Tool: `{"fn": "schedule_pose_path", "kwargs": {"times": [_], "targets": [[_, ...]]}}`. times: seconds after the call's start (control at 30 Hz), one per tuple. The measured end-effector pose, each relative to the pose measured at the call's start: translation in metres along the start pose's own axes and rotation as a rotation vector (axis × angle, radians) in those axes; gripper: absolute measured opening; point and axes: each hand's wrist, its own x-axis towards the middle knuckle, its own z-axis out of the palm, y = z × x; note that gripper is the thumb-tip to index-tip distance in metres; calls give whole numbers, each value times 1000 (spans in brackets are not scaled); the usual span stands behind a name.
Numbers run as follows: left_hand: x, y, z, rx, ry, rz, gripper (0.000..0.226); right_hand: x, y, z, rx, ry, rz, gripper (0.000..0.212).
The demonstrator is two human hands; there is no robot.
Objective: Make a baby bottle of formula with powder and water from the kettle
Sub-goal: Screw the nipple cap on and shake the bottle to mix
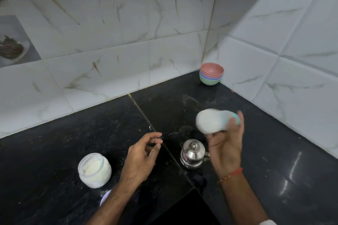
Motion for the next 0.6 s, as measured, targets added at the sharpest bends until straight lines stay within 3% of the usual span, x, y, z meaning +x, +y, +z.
{"fn": "schedule_pose_path", "kwargs": {"times": [0.07,0.13,0.2,0.27,0.3,0.33,0.4,0.47,0.53,0.6], "targets": [[-2,-1,-2,-8,6,-8,32,11,-1,-4,239,98,5,42],[-2,-2,-3,-3,3,-12,32,8,1,-7,102,-7,18,61],[1,-2,-2,13,-12,-10,33,-4,1,-2,-307,-333,55,82],[3,-2,-1,20,-17,-2,34,-14,5,2,-602,-690,96,90],[4,-2,0,18,-16,2,35,-16,5,6,-604,-699,106,90],[4,-2,0,15,-14,2,35,-15,6,8,-535,-597,92,88],[4,0,-1,9,-6,3,34,-6,2,7,-258,-221,43,83],[3,0,-2,12,-3,7,33,9,-2,-3,33,2,-26,59],[2,0,-3,21,-7,8,32,13,-1,-10,101,3,-11,56],[2,0,-3,24,-12,2,32,8,0,-11,-153,-165,36,81]]}}
